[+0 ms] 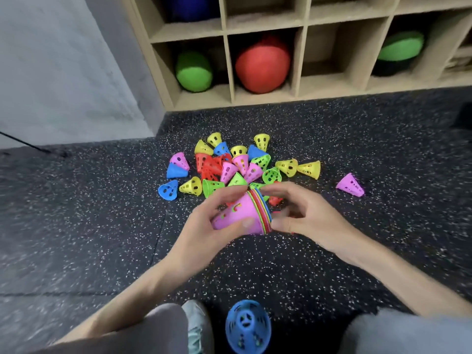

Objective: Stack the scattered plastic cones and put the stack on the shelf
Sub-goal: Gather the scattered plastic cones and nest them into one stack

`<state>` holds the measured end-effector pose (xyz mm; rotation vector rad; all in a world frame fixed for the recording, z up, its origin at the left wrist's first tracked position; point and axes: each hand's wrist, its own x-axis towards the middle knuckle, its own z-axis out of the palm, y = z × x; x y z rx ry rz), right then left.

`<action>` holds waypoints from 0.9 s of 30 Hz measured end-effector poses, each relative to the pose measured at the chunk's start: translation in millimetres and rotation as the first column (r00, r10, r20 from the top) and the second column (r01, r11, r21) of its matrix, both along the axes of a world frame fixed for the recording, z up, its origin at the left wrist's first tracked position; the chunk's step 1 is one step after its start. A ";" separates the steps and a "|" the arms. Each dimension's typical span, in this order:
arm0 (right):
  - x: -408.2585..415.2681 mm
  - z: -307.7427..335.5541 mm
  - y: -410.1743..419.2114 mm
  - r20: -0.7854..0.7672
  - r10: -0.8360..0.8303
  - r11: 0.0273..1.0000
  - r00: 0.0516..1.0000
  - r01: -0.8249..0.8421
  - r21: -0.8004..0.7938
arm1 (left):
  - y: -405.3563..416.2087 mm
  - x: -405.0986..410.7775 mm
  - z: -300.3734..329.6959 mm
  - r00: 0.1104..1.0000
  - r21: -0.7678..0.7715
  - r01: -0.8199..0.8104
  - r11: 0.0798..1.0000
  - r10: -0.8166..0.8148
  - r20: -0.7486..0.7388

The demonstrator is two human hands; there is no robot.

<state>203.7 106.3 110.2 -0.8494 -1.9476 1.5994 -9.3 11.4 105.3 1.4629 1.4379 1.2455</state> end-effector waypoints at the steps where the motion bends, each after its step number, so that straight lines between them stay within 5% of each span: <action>1: 0.6 -4.1 -4.4 0.006 0.020 1.000 1.000 -0.020 0.003 | -3.7 -1.6 -1.2 1.000 0.013 -0.010 1.000 0.011 -0.017; 14: 10.2 -27.7 -54.5 -0.146 0.062 0.983 0.987 -0.085 -0.161 | -49.1 14.1 -2.9 0.991 0.014 -0.065 0.998 0.062 0.120; 27: 10.8 -48.0 -86.8 -0.003 0.287 0.944 0.958 -0.284 -0.170 | -96.4 -5.0 -10.8 0.985 -0.001 0.076 0.997 -0.075 -0.154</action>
